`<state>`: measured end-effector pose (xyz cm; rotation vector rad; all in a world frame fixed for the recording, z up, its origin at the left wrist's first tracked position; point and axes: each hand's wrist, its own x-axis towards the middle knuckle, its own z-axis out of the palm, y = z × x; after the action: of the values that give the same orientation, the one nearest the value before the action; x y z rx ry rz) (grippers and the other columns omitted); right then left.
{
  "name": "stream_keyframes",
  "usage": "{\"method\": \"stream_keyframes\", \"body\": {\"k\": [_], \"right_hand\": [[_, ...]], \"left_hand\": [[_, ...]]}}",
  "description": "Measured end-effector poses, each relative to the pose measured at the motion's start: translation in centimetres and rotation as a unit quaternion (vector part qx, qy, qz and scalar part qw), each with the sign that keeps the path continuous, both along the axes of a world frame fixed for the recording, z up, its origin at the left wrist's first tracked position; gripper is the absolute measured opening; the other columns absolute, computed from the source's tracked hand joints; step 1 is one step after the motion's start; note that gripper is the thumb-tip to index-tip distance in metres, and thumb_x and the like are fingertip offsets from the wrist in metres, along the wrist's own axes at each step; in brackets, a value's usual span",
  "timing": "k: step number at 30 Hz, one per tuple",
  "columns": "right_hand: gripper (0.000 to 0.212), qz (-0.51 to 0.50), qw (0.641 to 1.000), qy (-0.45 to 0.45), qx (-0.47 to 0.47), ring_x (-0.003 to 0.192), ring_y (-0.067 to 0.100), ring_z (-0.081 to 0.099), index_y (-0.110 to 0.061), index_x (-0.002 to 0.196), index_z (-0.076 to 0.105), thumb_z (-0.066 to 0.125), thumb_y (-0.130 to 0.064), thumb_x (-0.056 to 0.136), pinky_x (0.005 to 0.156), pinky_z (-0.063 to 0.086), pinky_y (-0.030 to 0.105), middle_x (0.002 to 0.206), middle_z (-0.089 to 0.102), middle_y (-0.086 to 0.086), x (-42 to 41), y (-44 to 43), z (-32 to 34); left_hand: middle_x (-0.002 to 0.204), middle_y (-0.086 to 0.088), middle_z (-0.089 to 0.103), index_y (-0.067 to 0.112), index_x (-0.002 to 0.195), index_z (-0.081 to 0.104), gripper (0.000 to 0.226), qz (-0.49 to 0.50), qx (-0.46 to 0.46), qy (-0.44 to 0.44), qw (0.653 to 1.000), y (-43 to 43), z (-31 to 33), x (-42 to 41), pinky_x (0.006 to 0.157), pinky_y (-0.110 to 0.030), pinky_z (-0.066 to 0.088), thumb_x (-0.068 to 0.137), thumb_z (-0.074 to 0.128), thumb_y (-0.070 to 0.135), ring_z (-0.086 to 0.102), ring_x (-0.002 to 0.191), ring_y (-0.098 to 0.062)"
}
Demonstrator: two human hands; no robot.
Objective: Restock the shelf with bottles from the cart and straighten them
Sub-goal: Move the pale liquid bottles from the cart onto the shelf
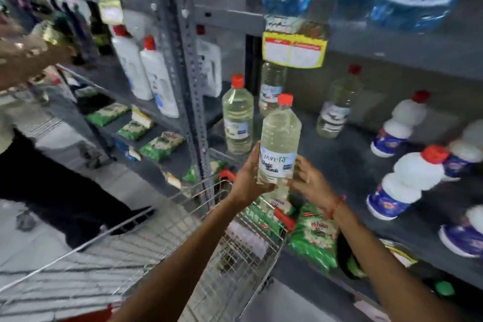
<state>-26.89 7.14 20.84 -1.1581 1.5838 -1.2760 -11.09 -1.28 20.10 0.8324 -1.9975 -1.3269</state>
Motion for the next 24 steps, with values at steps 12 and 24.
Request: {"method": "stream_keyframes", "body": {"k": [12, 24], "right_hand": [[0.074, -0.131, 0.99, 0.059, 0.0, 0.129, 0.022, 0.048, -0.006, 0.144, 0.03, 0.066, 0.006, 0.08, 0.11, 0.039, 0.038, 0.143, 0.048, 0.012, -5.3, -1.5, -1.3], [0.079, -0.106, 0.993, 0.059, 0.011, 0.126, 0.014, 0.048, -0.01, 0.147, 0.024, 0.065, 0.005, 0.081, 0.104, 0.04, 0.028, 0.143, 0.046, 0.008, -6.0, -1.2, -2.3]], "left_hand": [[0.138, -0.002, 0.052, 0.033, 0.14, 0.022, 0.081, -0.005, -0.029, -0.025, 0.999, -1.9, -0.2, -9.4, 0.103, -0.035, 0.043, 0.076, 0.07, 0.036, 0.052, 0.125, -0.021], [0.133, 0.015, 0.052, 0.045, 0.142, 0.012, 0.101, -0.019, -0.037, -0.037, 0.998, -2.4, -1.8, -9.0, 0.097, -0.029, 0.047, 0.062, 0.074, 0.04, 0.052, 0.118, -0.001]]}}
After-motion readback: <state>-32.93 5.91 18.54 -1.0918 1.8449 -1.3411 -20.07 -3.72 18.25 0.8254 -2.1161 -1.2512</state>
